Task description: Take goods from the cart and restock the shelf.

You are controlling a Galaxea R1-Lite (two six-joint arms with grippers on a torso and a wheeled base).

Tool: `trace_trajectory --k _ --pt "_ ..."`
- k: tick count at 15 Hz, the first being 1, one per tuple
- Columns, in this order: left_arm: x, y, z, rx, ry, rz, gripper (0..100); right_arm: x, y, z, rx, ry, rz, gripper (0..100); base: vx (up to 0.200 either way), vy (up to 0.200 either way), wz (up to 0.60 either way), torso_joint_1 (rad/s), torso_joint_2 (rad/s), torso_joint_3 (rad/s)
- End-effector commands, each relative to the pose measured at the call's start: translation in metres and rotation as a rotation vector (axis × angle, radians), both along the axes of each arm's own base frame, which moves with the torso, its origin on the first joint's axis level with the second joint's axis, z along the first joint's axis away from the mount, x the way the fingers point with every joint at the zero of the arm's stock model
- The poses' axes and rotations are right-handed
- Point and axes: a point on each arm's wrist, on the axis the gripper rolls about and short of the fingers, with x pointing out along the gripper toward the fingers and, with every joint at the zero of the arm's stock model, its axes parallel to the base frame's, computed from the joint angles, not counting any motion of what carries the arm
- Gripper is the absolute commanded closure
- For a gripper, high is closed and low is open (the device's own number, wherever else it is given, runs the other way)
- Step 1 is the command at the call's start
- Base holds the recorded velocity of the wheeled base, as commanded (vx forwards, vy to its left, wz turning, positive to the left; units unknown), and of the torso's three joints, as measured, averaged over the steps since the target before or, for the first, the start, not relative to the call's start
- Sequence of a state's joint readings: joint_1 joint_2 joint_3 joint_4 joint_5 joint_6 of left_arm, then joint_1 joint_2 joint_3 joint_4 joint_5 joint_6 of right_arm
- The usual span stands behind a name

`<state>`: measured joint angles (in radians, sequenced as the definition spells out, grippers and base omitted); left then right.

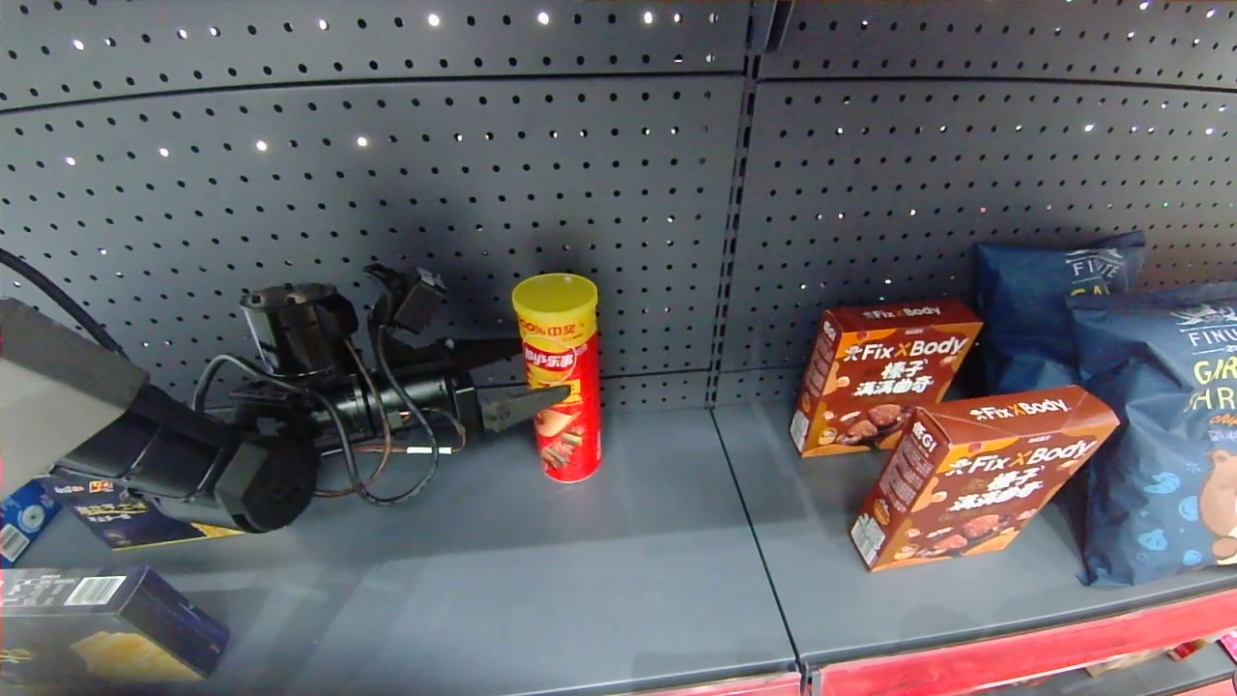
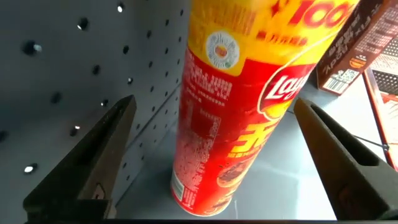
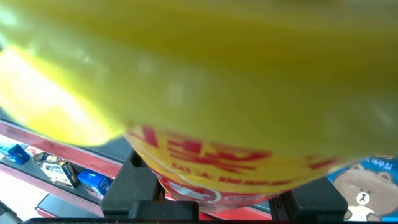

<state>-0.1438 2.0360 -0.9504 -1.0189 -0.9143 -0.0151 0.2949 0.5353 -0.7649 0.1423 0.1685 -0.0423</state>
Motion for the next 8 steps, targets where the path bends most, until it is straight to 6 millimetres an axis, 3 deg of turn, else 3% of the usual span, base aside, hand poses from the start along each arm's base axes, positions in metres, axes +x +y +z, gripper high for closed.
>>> trace_trajectory --k 1,8 --pt "0.003 -0.002 -0.005 0.002 0.012 -0.002 0 0.001 0.000 -0.001 -0.003 0.007 0.003 100 0.000 0.000 0.00 0.000 0.00 0.000" --pt "0.012 -0.019 -0.014 0.004 0.027 -0.036 0 0.002 0.001 -0.001 -0.003 0.008 0.004 100 0.000 0.000 0.00 0.000 0.00 0.000"
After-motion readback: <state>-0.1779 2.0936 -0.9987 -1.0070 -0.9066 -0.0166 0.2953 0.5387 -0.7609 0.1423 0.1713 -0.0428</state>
